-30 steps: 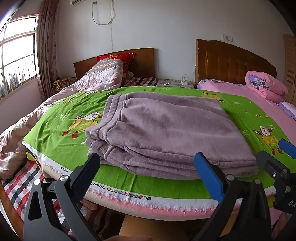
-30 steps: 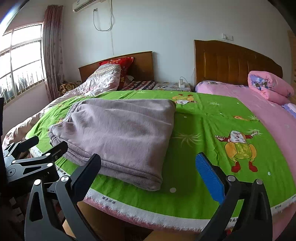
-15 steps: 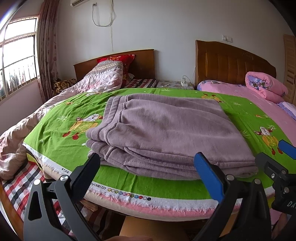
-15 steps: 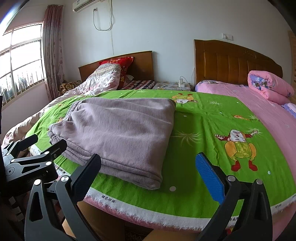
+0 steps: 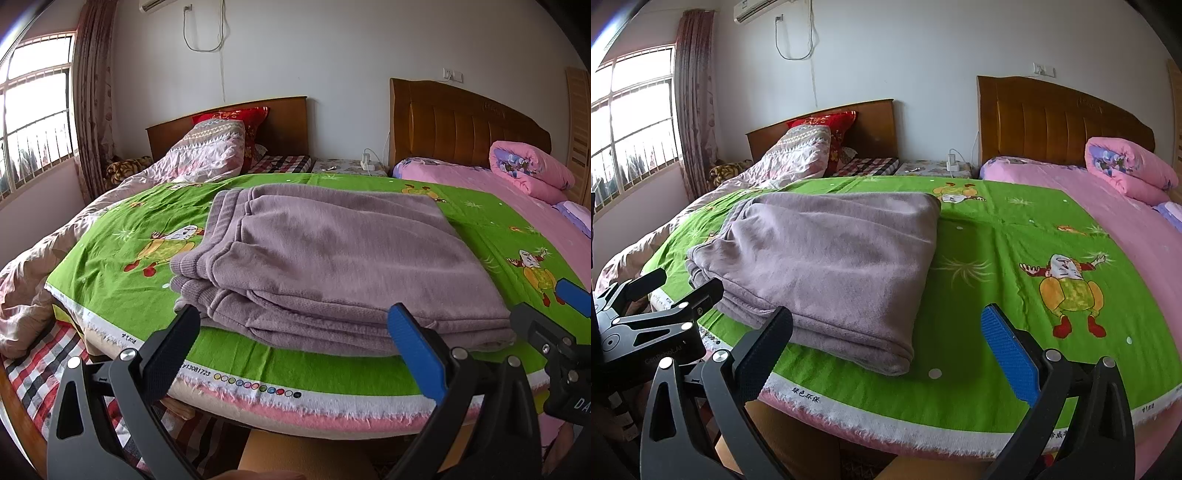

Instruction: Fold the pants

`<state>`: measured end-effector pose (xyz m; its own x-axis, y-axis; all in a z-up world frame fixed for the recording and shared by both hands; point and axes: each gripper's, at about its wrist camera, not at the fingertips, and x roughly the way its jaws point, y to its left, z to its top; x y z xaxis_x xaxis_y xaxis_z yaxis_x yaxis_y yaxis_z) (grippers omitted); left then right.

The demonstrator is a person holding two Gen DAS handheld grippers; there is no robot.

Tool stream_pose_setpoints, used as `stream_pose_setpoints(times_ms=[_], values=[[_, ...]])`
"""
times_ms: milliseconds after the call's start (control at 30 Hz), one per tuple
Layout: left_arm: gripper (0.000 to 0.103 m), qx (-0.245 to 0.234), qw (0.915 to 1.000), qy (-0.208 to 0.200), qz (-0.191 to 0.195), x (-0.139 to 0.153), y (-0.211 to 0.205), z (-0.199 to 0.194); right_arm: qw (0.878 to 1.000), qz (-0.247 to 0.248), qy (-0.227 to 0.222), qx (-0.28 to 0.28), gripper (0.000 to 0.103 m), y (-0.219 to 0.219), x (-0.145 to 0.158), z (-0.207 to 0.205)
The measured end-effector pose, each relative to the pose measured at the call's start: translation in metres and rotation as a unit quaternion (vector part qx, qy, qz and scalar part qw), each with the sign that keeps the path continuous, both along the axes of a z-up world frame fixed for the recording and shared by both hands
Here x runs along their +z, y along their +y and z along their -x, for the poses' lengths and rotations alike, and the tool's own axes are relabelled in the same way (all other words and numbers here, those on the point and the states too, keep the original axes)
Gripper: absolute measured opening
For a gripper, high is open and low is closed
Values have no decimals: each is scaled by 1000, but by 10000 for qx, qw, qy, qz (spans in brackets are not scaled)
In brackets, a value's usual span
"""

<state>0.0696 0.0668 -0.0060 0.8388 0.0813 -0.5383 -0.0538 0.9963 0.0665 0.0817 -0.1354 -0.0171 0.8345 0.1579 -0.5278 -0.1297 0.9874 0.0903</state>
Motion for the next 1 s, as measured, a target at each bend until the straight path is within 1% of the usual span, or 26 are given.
stream_pose_setpoints(times_ms=[1000], values=[[102, -12, 10000, 2, -10, -1, 0, 0, 10000, -19, 18, -13, 99, -1, -3, 1]])
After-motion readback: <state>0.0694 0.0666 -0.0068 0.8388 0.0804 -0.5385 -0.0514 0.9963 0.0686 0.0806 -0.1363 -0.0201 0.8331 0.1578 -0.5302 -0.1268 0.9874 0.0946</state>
